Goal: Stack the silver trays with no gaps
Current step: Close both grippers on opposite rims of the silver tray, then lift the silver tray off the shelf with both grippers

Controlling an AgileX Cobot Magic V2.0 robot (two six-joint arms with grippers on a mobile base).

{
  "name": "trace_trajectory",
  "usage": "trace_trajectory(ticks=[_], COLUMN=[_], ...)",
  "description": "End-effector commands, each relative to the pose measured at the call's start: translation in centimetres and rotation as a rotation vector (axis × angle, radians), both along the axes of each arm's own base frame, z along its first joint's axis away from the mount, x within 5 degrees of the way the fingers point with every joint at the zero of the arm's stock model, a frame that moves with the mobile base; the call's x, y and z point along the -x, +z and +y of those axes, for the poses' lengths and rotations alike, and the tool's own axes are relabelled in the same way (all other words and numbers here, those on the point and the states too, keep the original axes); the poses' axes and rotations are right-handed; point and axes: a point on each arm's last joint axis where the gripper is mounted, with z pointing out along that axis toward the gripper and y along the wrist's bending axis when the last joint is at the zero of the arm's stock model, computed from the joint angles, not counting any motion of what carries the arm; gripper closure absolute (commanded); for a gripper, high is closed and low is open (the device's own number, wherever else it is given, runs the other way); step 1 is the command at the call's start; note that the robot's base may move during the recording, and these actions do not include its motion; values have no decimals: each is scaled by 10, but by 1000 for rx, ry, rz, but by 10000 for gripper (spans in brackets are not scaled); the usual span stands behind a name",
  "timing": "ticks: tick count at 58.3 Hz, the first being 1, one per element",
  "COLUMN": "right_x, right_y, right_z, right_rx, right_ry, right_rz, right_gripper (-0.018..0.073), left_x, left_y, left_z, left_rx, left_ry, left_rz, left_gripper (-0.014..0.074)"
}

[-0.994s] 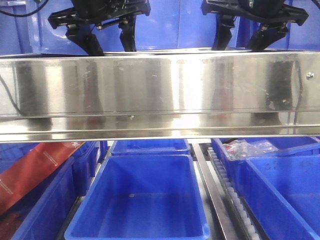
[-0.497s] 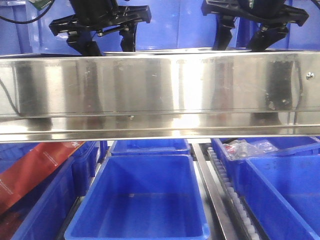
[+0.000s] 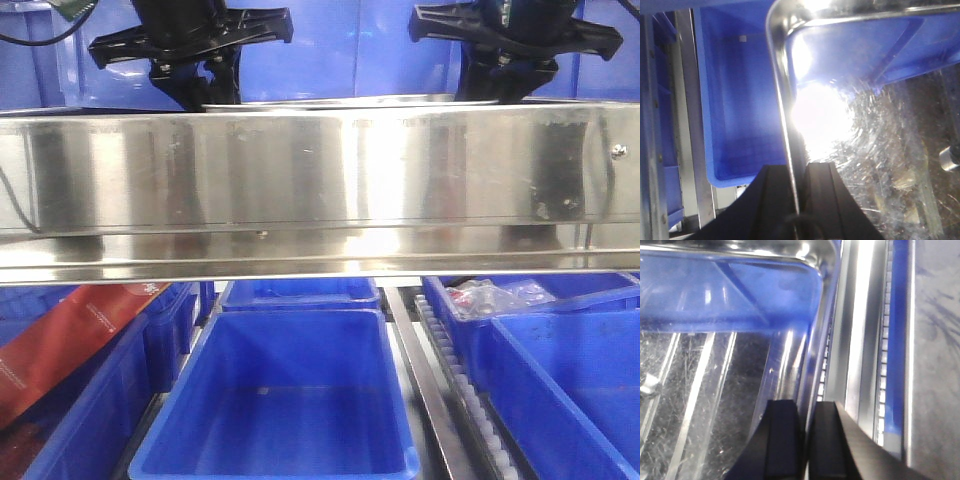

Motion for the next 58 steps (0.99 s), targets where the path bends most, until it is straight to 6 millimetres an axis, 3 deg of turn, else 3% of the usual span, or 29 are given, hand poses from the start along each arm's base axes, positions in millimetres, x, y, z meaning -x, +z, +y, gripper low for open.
trace_trajectory(ticks=[1, 23, 44, 58], right_x=[0, 15, 49, 74], right_y=[3, 41, 82, 119], right_z=[2, -1, -6, -11], right_rx=[16, 11, 5, -19], right_ry=[31, 45, 62, 58], right_rz=[10, -4, -34, -158], right_gripper=[639, 639, 639, 639], left_x=[5, 23, 54, 76], left_y=[7, 38, 85, 116], left_z=[-2, 8, 19, 22], left_rx=[17, 23, 62, 107], left_ry=[-14, -13, -29, -56], left_rz=[11, 5, -35, -118], left_gripper=[614, 614, 614, 614])
